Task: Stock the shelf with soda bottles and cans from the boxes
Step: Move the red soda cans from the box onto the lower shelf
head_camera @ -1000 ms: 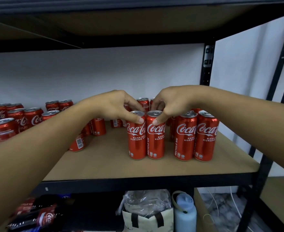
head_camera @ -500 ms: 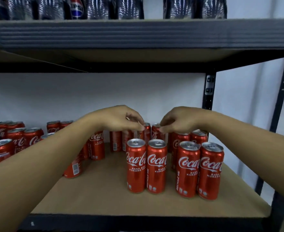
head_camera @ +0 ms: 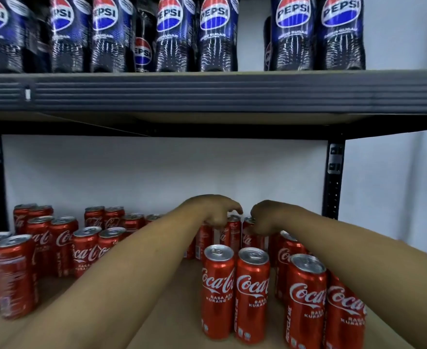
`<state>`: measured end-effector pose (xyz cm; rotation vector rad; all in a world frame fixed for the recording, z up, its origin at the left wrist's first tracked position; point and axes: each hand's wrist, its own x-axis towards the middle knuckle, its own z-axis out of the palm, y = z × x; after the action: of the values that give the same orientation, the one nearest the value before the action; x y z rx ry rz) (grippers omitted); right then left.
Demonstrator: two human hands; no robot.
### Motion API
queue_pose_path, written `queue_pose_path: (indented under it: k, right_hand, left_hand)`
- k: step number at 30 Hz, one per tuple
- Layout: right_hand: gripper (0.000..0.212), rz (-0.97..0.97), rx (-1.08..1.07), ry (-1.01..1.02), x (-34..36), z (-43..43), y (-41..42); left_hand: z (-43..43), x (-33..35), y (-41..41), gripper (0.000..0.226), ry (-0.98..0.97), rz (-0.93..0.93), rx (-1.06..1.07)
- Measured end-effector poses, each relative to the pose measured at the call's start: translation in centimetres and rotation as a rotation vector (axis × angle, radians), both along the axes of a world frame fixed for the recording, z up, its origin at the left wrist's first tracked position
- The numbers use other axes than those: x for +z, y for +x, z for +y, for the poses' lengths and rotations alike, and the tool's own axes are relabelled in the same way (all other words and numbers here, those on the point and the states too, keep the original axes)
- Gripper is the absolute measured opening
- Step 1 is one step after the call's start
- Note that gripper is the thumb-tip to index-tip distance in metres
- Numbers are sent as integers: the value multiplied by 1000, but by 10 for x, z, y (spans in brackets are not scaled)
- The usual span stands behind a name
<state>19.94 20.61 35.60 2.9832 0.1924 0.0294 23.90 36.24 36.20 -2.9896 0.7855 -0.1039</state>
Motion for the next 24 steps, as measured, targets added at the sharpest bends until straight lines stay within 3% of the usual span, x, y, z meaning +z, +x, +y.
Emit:
queue_pose_path:
  k: [5, 13, 16, 19, 24]
  right_hand:
    - [40, 5, 56, 16, 6, -3, 5]
    - [78, 81, 79, 198, 10, -12, 5]
    - [76, 67, 99, 199, 8, -10, 7]
    - [80, 142, 113, 270, 13, -9, 6]
    - [79, 110, 115, 248, 11, -7, 6]
  left_hand:
    - [-5, -3, 7, 43, 13, -36, 14]
    - [9, 11, 1, 63, -6, 65, -14]
    - [12, 5, 8, 51, -42, 20, -10]
    - [15, 0, 12, 62, -61, -54, 6]
    - [21, -8, 13, 57, -197, 45, -33]
